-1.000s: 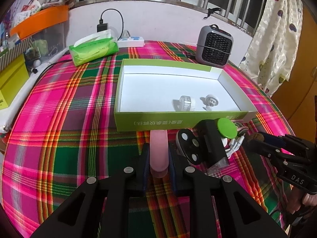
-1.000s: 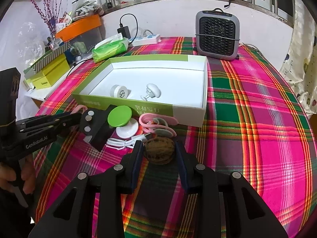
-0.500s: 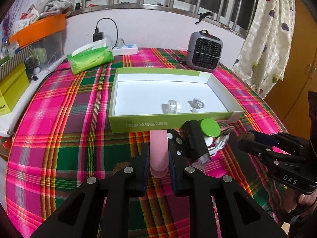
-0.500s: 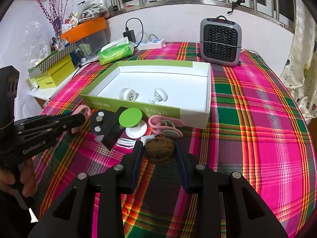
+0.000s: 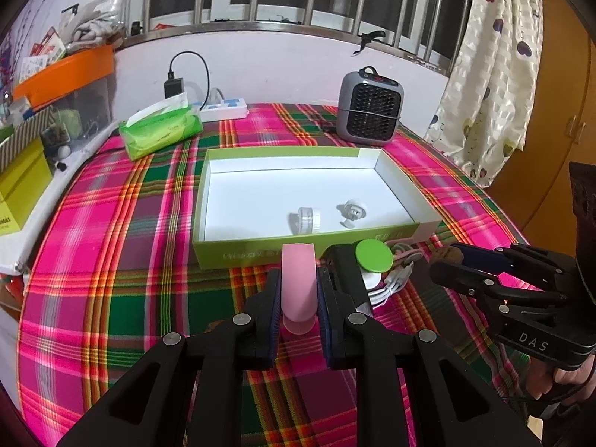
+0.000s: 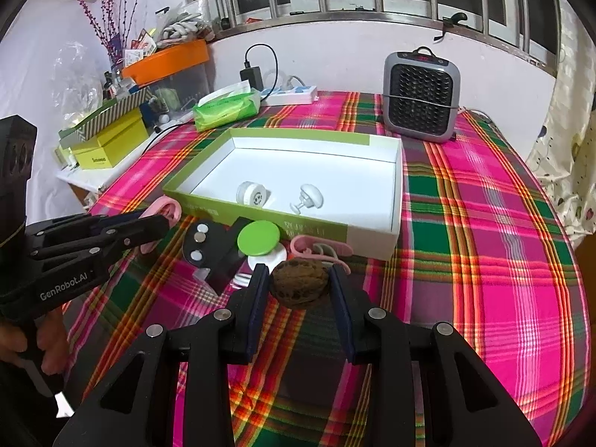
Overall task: Organize objects
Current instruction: 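Grasp the pink clip with the left tool while the right tool grasps the walnut, then lift the pink clip with the left tool while the right tool carries the walnut over the box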
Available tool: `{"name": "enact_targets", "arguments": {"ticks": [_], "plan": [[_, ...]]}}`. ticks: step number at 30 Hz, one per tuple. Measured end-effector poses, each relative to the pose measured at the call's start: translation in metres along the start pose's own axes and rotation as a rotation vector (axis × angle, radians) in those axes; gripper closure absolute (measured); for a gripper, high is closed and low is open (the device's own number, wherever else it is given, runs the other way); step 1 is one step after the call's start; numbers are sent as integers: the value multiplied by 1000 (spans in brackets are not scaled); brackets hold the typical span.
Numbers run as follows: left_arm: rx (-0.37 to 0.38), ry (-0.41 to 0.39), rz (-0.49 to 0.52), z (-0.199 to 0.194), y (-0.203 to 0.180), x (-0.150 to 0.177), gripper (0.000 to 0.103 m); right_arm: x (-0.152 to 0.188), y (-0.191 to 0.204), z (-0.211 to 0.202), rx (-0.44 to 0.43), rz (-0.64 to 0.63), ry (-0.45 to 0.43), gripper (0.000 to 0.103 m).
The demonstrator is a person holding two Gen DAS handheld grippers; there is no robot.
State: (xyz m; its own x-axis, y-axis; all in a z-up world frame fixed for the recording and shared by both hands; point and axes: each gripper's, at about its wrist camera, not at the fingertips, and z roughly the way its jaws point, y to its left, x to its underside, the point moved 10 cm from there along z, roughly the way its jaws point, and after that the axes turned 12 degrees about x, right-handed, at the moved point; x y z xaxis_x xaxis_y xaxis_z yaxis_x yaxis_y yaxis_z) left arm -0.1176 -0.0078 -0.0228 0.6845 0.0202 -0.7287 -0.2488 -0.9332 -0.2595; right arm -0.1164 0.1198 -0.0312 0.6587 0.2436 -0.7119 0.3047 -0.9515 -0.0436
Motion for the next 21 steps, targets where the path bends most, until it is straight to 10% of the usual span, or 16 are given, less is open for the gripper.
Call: {"name": "enact_targets", "arguments": {"ticks": [21], "plan": [[-14, -20, 71, 13, -12, -38, 87, -33, 5, 7, 1, -34, -43, 68]]}}
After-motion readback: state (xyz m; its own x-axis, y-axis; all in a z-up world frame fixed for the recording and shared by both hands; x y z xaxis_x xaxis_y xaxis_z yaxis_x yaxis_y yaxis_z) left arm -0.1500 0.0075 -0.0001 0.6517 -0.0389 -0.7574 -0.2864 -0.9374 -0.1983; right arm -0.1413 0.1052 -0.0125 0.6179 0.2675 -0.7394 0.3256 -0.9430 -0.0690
